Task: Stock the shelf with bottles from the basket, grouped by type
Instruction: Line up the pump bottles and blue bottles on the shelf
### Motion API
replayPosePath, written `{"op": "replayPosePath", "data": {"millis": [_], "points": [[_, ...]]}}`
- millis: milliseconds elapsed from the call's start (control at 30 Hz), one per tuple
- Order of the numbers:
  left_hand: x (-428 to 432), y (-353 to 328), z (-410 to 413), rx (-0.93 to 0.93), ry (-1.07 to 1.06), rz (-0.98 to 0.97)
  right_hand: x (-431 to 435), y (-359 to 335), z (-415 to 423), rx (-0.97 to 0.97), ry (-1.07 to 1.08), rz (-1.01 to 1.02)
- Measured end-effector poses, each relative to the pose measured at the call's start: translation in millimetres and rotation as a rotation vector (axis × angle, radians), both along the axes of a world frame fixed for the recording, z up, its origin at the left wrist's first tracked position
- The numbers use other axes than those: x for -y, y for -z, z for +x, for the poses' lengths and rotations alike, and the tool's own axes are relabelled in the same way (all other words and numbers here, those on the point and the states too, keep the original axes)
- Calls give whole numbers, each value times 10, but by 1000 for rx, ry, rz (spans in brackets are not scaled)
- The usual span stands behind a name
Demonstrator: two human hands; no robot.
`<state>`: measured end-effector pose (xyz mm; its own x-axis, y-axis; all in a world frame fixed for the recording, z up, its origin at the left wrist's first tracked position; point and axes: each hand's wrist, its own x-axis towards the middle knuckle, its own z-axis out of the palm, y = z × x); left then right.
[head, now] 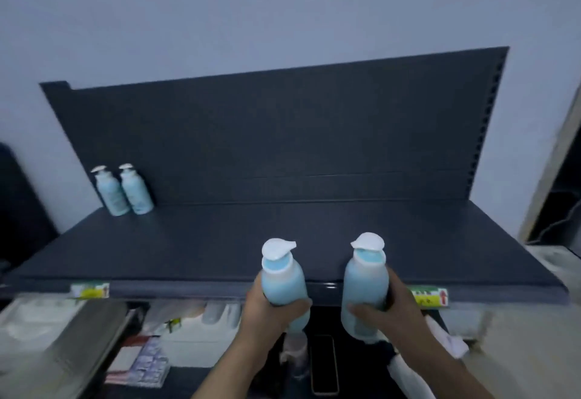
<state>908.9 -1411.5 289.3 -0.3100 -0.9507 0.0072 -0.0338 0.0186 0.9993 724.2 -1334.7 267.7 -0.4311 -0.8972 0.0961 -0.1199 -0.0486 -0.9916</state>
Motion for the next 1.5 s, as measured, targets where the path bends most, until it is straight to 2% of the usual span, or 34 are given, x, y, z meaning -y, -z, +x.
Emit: {"op": "replayPosePath", "data": {"millis": [333,533,1000,1233,1500], "points": [[1038,-303,1964,0,-230,-56,1347,-302,1905,31,-118,-55],[1592,-334,2676,7,-329,-48,2062,-446,2699,57,-146,-73],[3080,-206,3363,22,-476,-25,3709,-322,3627,63,-156,-36],[3864,-2,3688,64,-432,9,4402,-74,4061,39,-43,0],[4647,185,3936,74,-273,-15,5017,95,4448,-44,81,22]]}}
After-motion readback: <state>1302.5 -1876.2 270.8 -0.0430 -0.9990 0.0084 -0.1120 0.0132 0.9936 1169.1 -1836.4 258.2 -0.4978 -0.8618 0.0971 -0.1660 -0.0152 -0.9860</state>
